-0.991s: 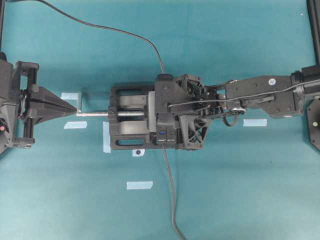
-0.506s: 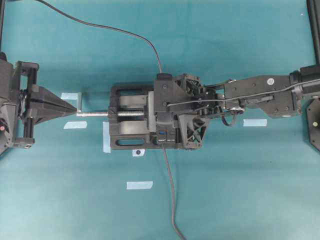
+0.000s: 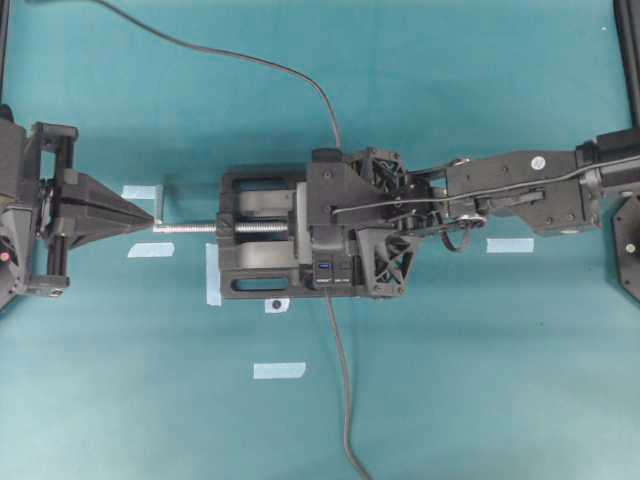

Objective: Insert the USB into the second port from the front of the fixed hub.
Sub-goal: 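Align the plug tip with the second port using the right gripper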

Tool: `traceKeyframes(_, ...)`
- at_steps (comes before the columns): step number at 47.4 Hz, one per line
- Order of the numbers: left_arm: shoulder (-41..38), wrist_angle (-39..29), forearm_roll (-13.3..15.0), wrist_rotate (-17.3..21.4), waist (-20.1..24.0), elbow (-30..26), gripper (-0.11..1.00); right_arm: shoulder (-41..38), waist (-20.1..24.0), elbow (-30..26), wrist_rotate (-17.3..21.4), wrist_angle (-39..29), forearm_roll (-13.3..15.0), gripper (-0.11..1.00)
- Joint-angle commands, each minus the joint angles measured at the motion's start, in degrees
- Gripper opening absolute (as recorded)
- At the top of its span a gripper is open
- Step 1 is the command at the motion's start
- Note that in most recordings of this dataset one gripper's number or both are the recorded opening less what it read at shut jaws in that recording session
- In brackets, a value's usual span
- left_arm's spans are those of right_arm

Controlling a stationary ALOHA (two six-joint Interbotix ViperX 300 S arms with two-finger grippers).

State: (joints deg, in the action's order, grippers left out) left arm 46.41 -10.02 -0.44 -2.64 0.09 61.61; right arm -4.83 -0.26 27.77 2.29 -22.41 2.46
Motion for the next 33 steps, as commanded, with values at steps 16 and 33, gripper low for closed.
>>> traceKeyframes(16, -0.1, 0.5, -0.2, -0.1, -0.1, -0.4, 0.0, 0.2, -0.3, -1.2, 0.0, -0.1, 0.1, 0.07)
traceKeyframes(33, -0.1, 0.5, -0.1, -0.1, -0.1, -0.4, 0.0, -0.9, 0.8, -1.4, 0.3, -0.4, 0.1, 0.07)
